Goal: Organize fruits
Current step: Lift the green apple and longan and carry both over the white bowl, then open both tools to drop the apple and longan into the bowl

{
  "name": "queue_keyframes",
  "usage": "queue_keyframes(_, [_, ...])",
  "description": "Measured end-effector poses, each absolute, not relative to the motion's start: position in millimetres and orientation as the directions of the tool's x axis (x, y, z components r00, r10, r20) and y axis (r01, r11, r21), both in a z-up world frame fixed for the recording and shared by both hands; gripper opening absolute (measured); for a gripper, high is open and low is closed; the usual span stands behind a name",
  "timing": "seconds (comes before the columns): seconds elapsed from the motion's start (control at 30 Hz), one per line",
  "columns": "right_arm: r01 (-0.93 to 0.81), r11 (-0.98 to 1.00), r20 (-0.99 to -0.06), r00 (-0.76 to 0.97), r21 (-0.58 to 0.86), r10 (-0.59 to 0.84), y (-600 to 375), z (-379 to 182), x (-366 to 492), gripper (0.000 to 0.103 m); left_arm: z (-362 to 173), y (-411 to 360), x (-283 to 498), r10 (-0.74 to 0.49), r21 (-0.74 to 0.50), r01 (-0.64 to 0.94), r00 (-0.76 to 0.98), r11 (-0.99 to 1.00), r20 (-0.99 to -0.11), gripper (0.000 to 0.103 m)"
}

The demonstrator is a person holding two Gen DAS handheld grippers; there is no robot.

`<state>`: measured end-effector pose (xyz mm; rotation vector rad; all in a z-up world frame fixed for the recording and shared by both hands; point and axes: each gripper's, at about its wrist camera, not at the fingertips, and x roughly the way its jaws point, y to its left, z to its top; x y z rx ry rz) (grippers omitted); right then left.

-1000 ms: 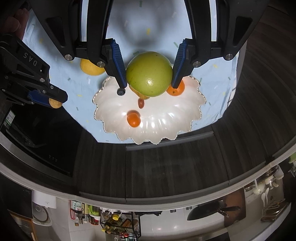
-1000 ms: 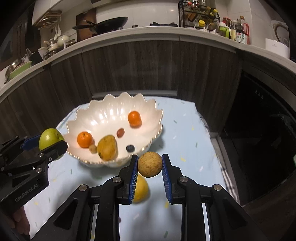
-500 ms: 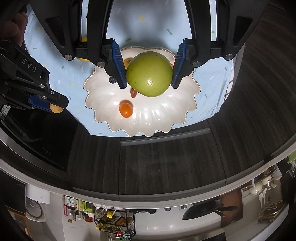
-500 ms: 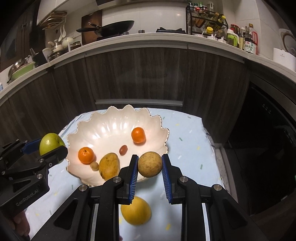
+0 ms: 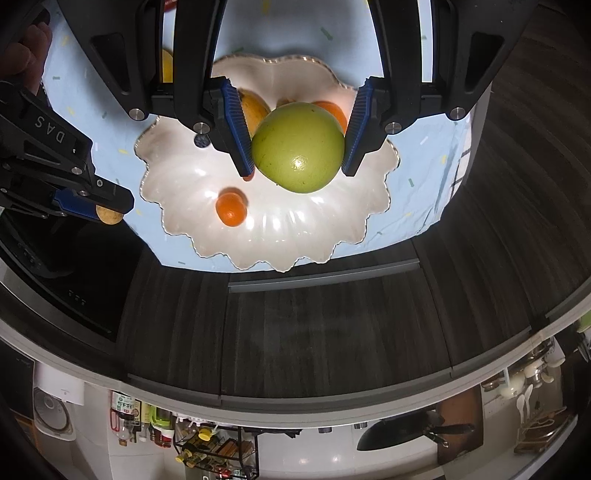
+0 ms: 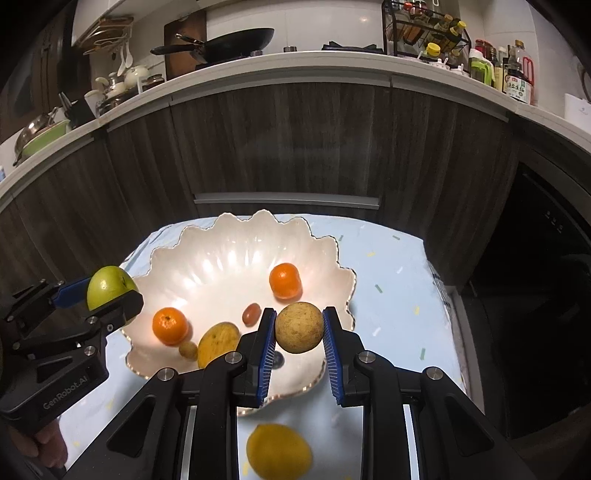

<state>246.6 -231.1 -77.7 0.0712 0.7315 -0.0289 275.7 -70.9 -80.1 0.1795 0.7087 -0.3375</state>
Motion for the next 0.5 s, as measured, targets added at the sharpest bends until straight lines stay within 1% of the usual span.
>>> queue_keyframes(0.5, [0.066,0.997,-0.691,0.723,0.044,-0.017,-232,-88,282,0.026,-92,-74,316,-0.229,0.047,0.352,0.697,0.935,-0.68,0.048])
